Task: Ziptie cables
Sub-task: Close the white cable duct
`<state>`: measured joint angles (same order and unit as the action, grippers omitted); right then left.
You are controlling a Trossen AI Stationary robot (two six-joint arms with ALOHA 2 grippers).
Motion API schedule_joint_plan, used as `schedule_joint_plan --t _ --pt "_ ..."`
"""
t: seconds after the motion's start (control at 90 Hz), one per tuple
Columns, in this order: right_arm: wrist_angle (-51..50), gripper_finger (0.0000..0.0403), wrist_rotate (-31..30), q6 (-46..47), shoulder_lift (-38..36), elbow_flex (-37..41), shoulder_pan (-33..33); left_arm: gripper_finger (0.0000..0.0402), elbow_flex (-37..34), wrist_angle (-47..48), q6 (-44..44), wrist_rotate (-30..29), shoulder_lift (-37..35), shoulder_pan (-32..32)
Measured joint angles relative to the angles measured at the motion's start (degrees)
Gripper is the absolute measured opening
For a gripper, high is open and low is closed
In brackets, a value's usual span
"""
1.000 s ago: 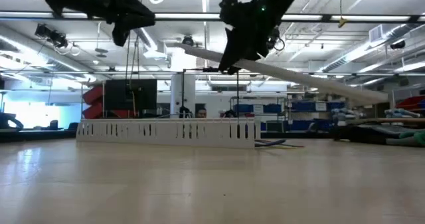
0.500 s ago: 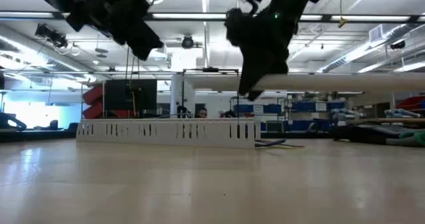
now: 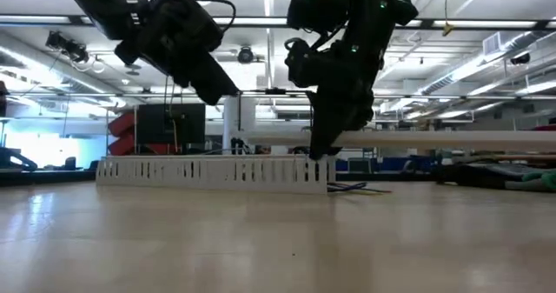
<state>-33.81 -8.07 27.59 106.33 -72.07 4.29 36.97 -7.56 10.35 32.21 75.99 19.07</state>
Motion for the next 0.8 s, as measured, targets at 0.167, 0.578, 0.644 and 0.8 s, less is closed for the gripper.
schedule_joint_plan --t 0.167,0.578,0.644,0.8 --pt "-0.43 0.0225 0.37 0.45 -0.05 -0.02 0.04 0.0078 0.0 -4.15 0.21 -0.38 2.68 -1.73" --pt "-2.54 0.0225 1.26 -1.02 -0.99 0.09 0.22 0.0078 -0.02 -5.96 0.05 -4.25 5.07 -2.47" --pt "-2.9 0.0226 1.34 -0.83 -1.83 0.13 0.38 0.0078 -0.01 -6.45 0.02 -4.46 5.07 -2.47" --pt "-1.79 0.0226 0.78 -0.56 -3.92 0.18 0.85 0.0078 0.0 -6.45 -0.02 -5.33 5.07 -2.47"
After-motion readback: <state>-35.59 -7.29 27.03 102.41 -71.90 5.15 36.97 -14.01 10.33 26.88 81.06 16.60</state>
